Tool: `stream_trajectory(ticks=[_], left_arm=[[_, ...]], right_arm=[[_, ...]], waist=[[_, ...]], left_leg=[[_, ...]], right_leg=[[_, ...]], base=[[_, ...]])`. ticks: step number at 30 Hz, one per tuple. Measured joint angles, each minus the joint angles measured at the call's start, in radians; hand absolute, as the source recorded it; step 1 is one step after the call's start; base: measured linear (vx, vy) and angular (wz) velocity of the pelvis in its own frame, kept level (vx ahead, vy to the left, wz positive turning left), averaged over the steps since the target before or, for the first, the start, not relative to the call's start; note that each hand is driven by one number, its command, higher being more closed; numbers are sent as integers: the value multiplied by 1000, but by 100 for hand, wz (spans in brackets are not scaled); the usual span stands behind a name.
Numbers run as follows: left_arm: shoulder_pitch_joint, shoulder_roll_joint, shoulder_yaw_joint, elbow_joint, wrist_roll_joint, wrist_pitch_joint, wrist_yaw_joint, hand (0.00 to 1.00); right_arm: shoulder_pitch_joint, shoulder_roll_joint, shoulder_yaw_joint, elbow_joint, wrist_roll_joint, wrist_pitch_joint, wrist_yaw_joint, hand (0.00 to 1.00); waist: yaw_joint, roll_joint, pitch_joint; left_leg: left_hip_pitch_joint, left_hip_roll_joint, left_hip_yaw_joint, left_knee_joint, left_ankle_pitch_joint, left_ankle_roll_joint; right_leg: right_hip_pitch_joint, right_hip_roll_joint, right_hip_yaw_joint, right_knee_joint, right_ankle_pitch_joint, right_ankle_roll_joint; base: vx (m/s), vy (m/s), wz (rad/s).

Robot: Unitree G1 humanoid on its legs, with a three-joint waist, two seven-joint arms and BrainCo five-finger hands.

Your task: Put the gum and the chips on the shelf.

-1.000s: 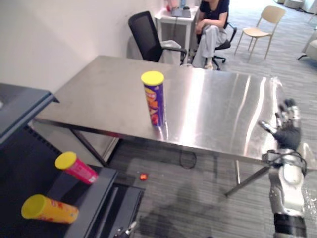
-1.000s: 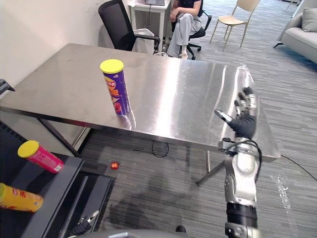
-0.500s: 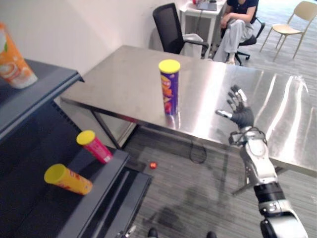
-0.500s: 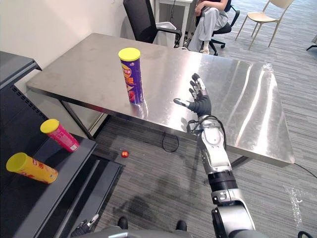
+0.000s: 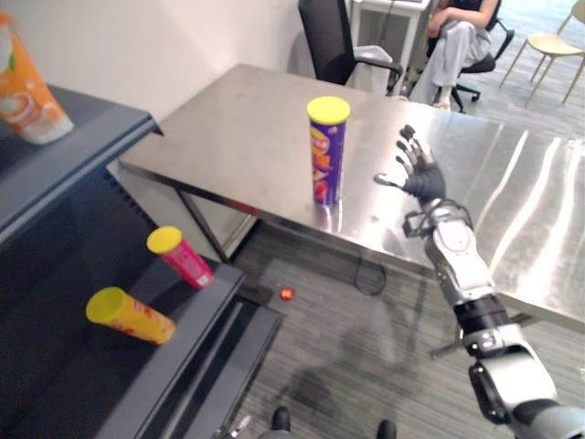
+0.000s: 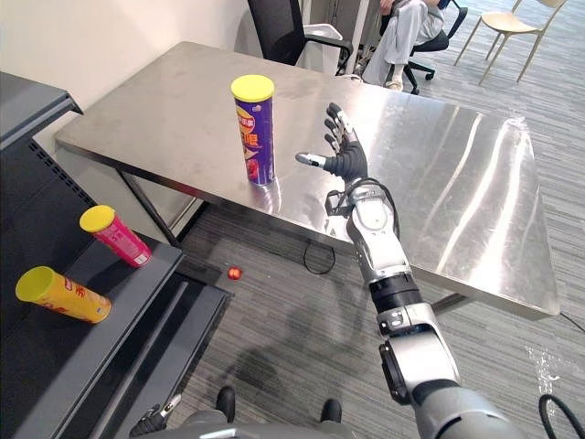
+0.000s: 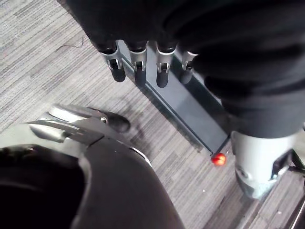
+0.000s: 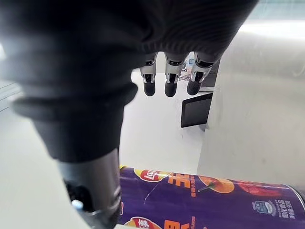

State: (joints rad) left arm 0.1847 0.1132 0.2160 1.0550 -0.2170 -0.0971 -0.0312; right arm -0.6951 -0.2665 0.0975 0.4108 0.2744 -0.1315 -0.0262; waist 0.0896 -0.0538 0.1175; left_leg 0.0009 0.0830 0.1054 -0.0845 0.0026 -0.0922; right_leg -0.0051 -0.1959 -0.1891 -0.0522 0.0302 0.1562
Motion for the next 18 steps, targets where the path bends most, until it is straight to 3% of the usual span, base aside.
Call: stream_trajectory(ticks=[18], left_arm=[[0,0,11,-3,-8,0,18,0]], right_arm=[[-75,1,39,53,0,25,-7,0]], waist=[[3,-8,33]], left_leg=[[-10,-2,-28,-9,6,0]], right_leg=[[8,0,-30,-4,0,0]], base=[[-1,-8,4]])
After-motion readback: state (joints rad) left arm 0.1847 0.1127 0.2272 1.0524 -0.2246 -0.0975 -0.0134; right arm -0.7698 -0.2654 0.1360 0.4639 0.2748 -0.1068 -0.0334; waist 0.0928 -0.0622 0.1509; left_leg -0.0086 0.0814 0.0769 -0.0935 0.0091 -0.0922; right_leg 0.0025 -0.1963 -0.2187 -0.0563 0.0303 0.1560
